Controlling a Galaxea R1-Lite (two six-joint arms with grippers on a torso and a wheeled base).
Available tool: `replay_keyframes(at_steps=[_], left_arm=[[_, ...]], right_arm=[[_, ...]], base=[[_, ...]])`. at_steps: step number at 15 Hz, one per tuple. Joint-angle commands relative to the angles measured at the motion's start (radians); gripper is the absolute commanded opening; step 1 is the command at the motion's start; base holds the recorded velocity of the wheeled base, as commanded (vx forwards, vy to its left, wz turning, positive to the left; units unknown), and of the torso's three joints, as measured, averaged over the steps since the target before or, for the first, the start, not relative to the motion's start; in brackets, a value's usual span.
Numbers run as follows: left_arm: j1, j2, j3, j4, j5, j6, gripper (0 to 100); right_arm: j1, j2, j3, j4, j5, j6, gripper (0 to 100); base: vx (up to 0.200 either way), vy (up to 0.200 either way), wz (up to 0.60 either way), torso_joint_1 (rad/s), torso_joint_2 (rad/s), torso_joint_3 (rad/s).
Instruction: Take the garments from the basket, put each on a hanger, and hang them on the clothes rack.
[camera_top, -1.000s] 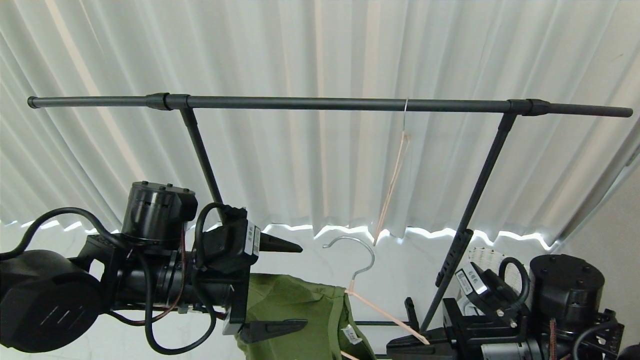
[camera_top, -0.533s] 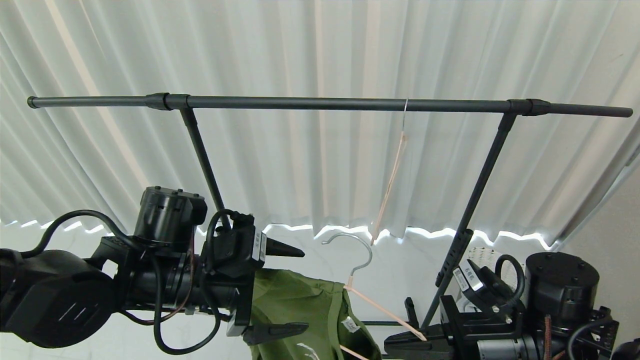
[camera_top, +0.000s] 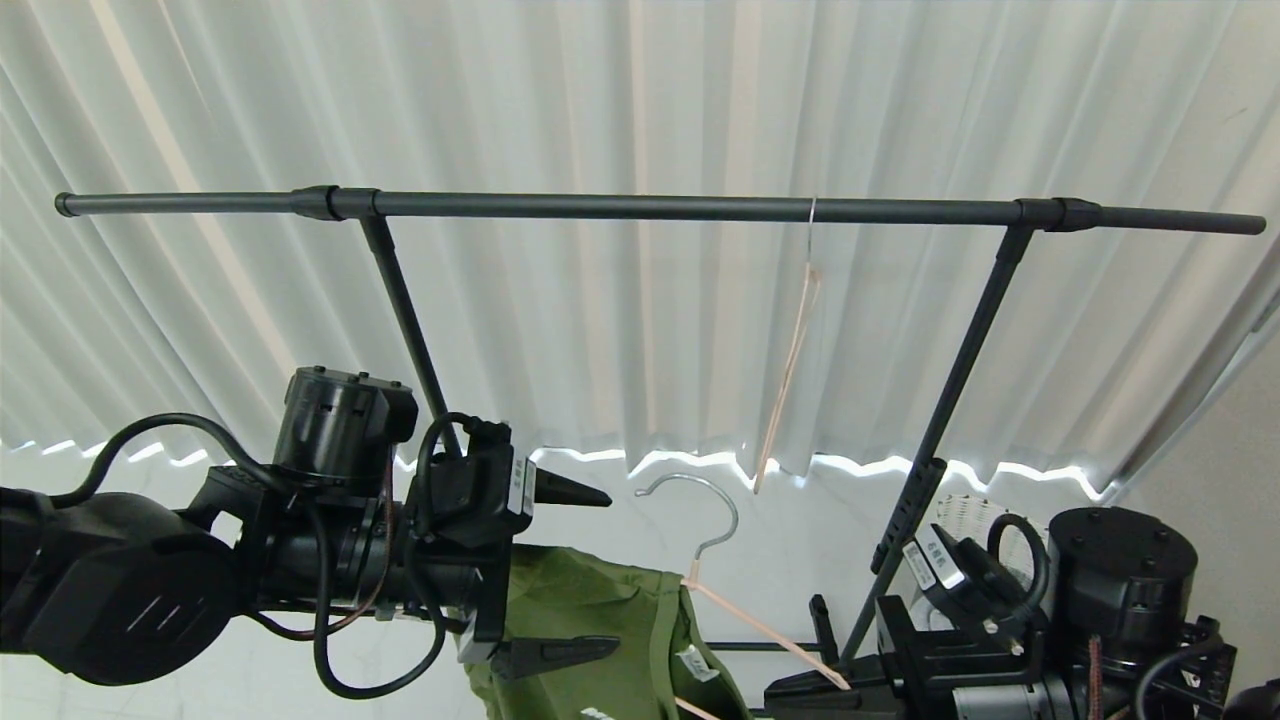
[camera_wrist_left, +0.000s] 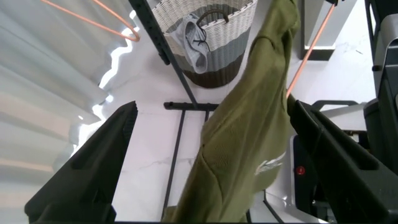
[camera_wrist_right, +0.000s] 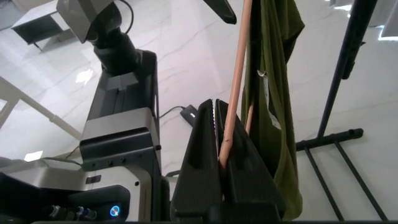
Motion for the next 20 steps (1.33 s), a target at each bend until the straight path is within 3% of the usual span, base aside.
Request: replay_keyframes(at_steps=[1,3,4,15,16,20], left_arm=[[0.0,0.001,0.001,-0.001,0.0,0.009,100],[0.0,0.003,0.002,-0.001,0.0,0.013,100],[0.0,0.003,0.002,-0.001,0.0,0.015,0],[0.003,-0.003,0.005,-0.001,-0.025,0.015,0],[0.003,-0.003,0.005,-0.001,-0.026,0.015,0],[0.003,-0.007,0.005,-0.001,-0.028,0.015,0]], right_arm=[[0.0,-0.002,-0.001,0.0,0.0,0.0,0],[0.002,-0.002,-0.001,0.0,0.005,0.0,0],[0.002,-0.002,-0.001,0.0,0.005,0.0,0],[0.002,-0.002,-0.018,0.0,0.006,0.0,0],[0.002,-0.002,-0.018,0.0,0.006,0.0,100],[0.0,-0.001,-0.018,0.0,0.005,-0.002,100]], base=[[0.0,0.0,0.0,0.0,0.0,0.0],[0.0,0.0,0.0,0.0,0.0,0.0],[0.0,0.0,0.0,0.0,0.0,0.0],[0.0,0.0,0.0,0.0,0.0,0.0],[0.0,0.0,0.0,0.0,0.0,0.0],[0.0,0.0,0.0,0.0,0.0,0.0]])
